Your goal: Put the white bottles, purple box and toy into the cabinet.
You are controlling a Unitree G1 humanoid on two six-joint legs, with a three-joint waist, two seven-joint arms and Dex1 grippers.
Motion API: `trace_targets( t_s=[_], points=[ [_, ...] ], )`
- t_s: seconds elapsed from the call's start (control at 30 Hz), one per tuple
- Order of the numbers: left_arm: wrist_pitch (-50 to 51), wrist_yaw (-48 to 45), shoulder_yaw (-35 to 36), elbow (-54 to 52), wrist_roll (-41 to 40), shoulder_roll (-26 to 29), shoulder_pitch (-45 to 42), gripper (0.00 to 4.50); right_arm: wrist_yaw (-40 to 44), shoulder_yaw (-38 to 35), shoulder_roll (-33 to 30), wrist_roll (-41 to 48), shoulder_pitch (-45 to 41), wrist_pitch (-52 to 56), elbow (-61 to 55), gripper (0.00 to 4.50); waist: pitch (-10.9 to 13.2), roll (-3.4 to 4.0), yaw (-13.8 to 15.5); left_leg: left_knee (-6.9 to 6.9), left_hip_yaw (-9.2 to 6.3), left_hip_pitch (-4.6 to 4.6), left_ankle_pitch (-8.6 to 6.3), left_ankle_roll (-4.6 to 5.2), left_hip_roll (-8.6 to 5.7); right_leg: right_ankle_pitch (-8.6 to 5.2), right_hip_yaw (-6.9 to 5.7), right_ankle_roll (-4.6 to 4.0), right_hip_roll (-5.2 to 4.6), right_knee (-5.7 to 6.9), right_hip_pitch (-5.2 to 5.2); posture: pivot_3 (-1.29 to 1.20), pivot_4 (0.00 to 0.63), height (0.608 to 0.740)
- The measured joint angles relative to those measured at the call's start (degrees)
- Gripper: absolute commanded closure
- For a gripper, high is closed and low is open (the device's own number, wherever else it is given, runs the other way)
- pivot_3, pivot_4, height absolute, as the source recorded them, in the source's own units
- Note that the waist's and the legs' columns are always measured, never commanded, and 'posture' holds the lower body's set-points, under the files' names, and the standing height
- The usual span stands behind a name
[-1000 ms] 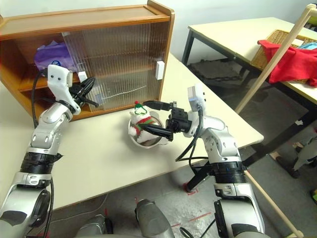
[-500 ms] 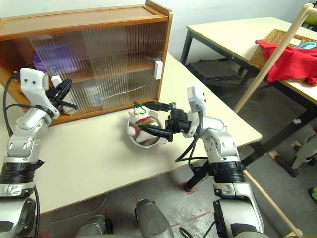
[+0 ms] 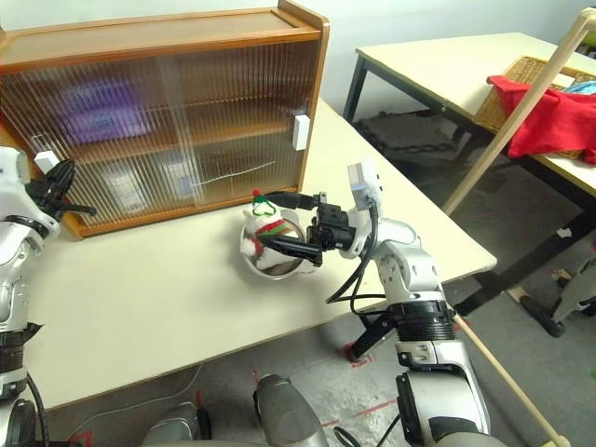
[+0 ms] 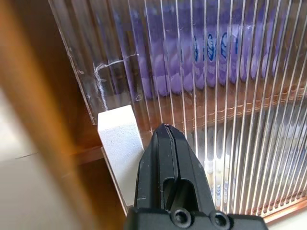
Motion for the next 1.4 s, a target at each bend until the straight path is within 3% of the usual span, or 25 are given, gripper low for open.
trace_targets(
  t_s=[0.23, 0.37, 0.4, 0.47, 0.6, 0.83, 0.87, 1.0, 1.1, 1.3, 1.4],
  points=[
    [0.06, 0.2, 1.53, -2.47, -0.93, 0.97, 2.8, 4.48, 0.44, 0.07, 0.12, -0.09, -0.87, 0.0, 0.56, 0.0, 0.0, 0.0, 0.54, -0.34, -0.13, 0.03, 0.02, -0.17, 0.16, 0.17, -0.08, -0.83, 0.15, 0.02, -0.16, -0.22, 0.049, 0.74],
    [0.05, 0.44, 2.23, -3.11, -1.34, 1.01, 3.39, 4.48, 0.46, 0.19, 0.39, -0.23, -1.04, 0.0, 1.29, 0.0, -0.01, 0.0, 0.63, -0.4, -0.06, 0.08, -0.04, -0.36, 0.28, 0.11, -0.1, -1.14, 0.67, 0.0, -0.17, -0.22, 0.051, 0.74],
    [0.03, 0.44, 2.38, -3.11, -1.64, 1.01, 3.39, 4.32, 0.48, 0.2, 0.39, -0.26, -1.12, 0.0, 1.43, 0.0, 0.0, 0.0, 0.71, -0.4, -0.08, 0.1, -0.07, -0.42, 0.37, 0.11, -0.11, -1.22, 0.83, 0.0, -0.17, -0.22, 0.052, 0.74],
    [0.27, -0.24, 2.74, -3.15, -3.0, 1.01, 3.59, 3.91, 0.46, 0.19, 0.39, -0.27, -1.29, 0.0, 1.54, 0.0, 0.0, 0.0, 0.85, -0.53, -0.13, 0.19, -0.07, -0.45, 0.47, 0.08, -0.17, -1.33, 0.96, 0.01, -0.18, -0.22, 0.054, 0.74],
    [0.96, -4.17, 4.08, -4.06, -8.97, 0.39, 4.51, 2.6, 0.17, -0.3, -0.17, -0.04, -1.77, 0.6, 1.79, 0.0, 0.0, -0.01, 1.21, -0.74, -0.09, 0.43, -0.03, -0.5, 0.49, 0.0, -0.2, -1.36, 1.02, 0.09, -0.11, -0.22, 0.056, 0.74],
    [0.84, -22.48, 6.42, -8.77, -22.45, 3.45, 13.55, 0.12, -3.35, -2.98, -3.47, -1.45, -5.28, 0.04, 5.75, 0.0, 0.0, 0.0, 2.74, -0.74, -0.33, 0.42, -0.06, -0.59, 0.88, -0.04, -0.16, -1.42, 0.87, 0.1, -0.12, -0.22, 0.057, 0.74],
    [0.59, -25.21, 6.93, -9.29, -24.04, 3.93, 14.82, 0.05, -4.58, -3.19, -4.21, -2.22, -6.03, -0.42, 7.01, 0.0, 0.0, 0.0, 2.89, -0.74, -0.35, 0.41, -0.08, -0.61, 0.89, -0.02, -0.15, -1.48, 0.85, 0.09, -0.12, -0.22, 0.056, 0.74],
    [-1.07, -37.49, 10.31, -11.27, -30.83, 6.09, 22.51, 0.0, -11.65, -5.04, -5.94, -6.86, -10.2, -3.81, 14.87, 0.93, -0.07, 0.11, 3.24, -0.86, -0.43, 0.32, -0.2, -0.77, 1.02, -0.06, -0.19, -1.75, 0.82, 0.1, -0.28, -0.21, 0.054, 0.74],
    [-1.18, -42.36, 12.53, -12.37, -35.78, 5.5, 27.08, 0.0, -13.73, -5.11, -6.21, -9.5, -11.03, -6.42, 18.69, 2.13, -0.14, 0.21, 3.66, -0.9, -0.43, -0.11, -0.25, -0.81, 1.35, -0.17, -0.38, -1.95, 0.86, 0.23, -0.7, -0.21, 0.053, 0.74],
    [-2.95, -46.93, 13.52, -13.77, -36.07, 5.43, 36.33, 0.0, -22.46, -7.41, -7.6, -13.03, -15.61, -9.8, 26.65, 4.46, -0.26, 0.44, 4.06, -0.96, -0.33, -0.27, -0.29, -0.77, 1.44, -0.4, -0.38, -2.04, 0.9, 0.69, -1.11, -0.18, 0.055, 0.74],
    [-7.47, -49.57, 14.78, -13.74, -34.51, 5.39, 39.0, 0.0, -26.23, -8.92, -9.62, -14.2, -18.06, -11.73, 29.58, 4.46, -0.27, 0.44, 4.42, -0.92, -0.36, -0.19, -0.28, -0.75, 1.44, -0.45, -0.37, -2.01, 0.9, 0.81, -1.06, -0.18, 0.055, 0.74]
  ],
)
